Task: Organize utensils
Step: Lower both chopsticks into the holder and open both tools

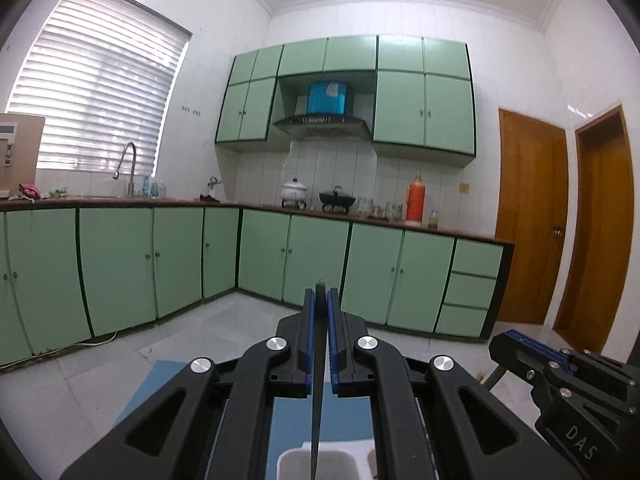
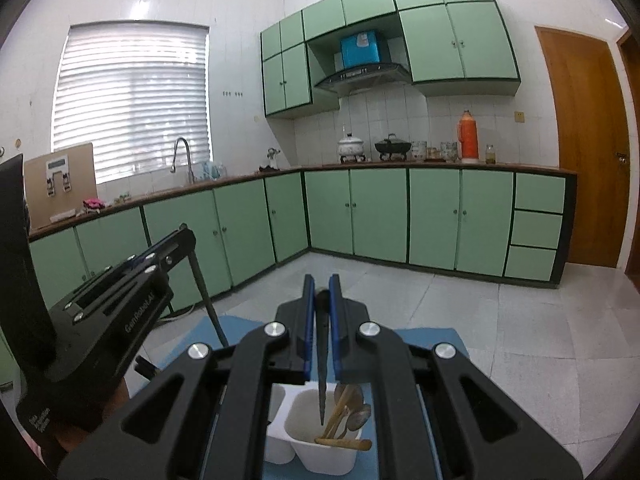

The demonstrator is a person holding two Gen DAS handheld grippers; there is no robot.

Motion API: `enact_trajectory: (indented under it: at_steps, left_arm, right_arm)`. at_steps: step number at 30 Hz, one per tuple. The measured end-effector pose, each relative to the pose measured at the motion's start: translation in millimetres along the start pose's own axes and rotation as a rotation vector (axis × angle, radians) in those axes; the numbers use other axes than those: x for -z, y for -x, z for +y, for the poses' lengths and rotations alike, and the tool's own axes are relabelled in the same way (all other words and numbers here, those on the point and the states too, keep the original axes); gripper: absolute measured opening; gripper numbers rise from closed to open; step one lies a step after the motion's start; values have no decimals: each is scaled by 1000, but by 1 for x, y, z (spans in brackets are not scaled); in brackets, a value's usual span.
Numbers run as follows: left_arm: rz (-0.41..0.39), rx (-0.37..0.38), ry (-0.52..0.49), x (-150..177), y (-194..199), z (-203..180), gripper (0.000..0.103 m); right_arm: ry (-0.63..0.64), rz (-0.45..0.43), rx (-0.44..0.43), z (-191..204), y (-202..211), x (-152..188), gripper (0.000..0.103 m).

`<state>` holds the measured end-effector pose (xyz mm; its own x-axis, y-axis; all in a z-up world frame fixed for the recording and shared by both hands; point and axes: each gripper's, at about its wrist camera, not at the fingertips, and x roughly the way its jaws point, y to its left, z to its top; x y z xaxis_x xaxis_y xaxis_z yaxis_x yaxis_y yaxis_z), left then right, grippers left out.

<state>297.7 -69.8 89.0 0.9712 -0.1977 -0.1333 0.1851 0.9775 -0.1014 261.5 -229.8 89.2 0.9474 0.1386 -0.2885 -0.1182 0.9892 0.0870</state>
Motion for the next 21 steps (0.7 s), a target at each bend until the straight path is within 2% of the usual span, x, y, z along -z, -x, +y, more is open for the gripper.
enact_trajectory:
  at_steps: [8, 16, 19, 21]
  left_arm:
    - [98, -16, -3, 34, -19, 8, 6]
    - [117, -7, -6, 50, -13, 12, 9]
    - [116, -4, -13, 51, -10, 12, 17]
    - [113, -2, -15, 48, -9, 11, 29]
  right_arm:
    - [-12, 68, 12, 1, -23, 26, 6]
    - [-11, 52, 31, -1, -19, 30, 9]
    - [-26, 35, 27, -3, -15, 31, 20]
    - [-36, 14, 24, -5, -10, 31, 32]
